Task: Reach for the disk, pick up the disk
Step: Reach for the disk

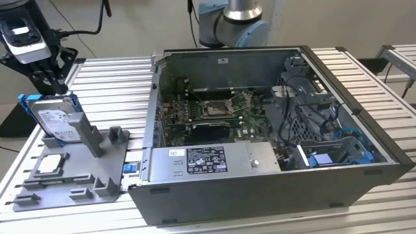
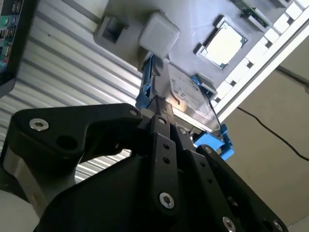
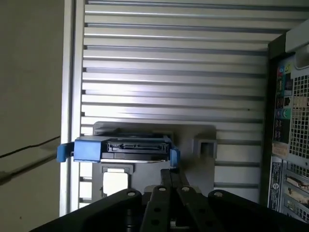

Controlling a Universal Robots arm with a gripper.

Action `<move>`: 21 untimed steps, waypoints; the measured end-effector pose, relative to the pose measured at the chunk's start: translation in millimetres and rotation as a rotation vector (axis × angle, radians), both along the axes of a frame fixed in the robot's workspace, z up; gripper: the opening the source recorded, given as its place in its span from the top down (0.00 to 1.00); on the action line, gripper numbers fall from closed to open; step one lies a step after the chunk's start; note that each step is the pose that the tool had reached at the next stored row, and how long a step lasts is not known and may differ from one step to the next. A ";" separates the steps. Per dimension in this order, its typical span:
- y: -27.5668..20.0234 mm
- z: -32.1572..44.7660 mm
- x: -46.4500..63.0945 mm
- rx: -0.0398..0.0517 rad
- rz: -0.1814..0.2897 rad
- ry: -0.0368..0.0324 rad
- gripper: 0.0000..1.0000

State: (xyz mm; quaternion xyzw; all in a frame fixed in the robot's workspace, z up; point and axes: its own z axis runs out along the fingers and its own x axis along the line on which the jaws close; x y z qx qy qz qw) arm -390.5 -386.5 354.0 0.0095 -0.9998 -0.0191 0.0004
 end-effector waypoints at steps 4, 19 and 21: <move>11.3 -0.1 -14.6 0.0000 0.000 0.0001 1.00; 1.7 -0.2 -63.7 0.0001 0.000 0.0000 1.00; -1.9 -0.3 -64.2 0.0000 0.000 0.0000 1.00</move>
